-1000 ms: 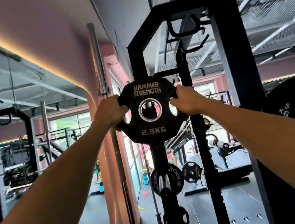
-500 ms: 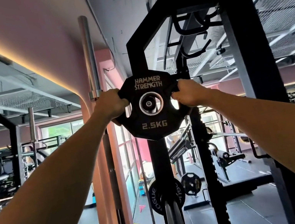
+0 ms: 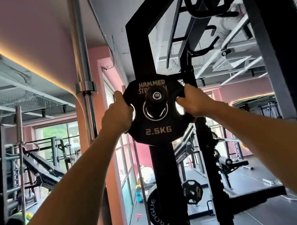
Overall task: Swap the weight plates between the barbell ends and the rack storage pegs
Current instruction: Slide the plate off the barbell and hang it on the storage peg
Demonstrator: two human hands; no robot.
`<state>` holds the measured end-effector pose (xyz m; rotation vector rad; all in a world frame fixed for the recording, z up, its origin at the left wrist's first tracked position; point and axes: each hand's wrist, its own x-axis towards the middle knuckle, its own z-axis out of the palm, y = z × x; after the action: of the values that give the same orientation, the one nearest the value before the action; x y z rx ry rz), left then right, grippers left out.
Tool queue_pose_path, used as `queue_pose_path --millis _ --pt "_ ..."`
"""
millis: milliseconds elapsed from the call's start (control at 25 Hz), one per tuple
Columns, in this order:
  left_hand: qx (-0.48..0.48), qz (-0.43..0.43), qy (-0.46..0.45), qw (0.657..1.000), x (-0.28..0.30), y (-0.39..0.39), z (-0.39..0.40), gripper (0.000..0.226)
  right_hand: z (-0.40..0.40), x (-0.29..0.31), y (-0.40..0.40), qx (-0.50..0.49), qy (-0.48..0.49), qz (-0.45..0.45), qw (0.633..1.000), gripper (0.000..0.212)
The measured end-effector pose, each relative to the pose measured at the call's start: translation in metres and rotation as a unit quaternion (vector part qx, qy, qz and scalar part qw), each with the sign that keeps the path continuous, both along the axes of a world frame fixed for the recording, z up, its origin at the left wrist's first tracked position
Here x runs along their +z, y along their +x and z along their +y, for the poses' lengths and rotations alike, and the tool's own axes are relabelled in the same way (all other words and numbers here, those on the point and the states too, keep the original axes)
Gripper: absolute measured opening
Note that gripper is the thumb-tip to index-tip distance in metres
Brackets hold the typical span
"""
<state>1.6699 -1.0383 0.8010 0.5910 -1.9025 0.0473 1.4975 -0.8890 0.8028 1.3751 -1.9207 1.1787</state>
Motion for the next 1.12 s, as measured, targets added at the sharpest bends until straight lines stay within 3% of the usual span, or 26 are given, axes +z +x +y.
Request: queue_pose_path --millis 560,760,920,1040,1120 --pt "-0.029 0.02 -0.001 0.999 -0.005 -0.055 -0.07 0.015 -0.065 -0.001 -0.041 -0.026 0.025 -0.025 0.999 0.028" --pt "0.035 -0.064 0.027 0.997 -0.025 -0.039 -0.051 0.035 -0.059 -0.014 -0.028 -0.095 0.106 -0.04 0.989 0.053" --pt "0.091 -0.154 0.002 0.984 -0.056 -0.011 -0.035 0.037 -0.029 -0.04 -0.011 -0.092 0.172 -0.05 0.98 0.049" --pt "0.072 -0.239 0.056 0.967 -0.089 -0.002 -0.013 0.06 0.011 -0.077 -0.002 -0.074 0.207 -0.057 0.974 0.058" --pt "-0.007 -0.272 0.08 0.959 -0.119 -0.011 0.011 0.066 0.038 -0.103 -0.001 -0.091 0.214 -0.052 0.971 0.063"
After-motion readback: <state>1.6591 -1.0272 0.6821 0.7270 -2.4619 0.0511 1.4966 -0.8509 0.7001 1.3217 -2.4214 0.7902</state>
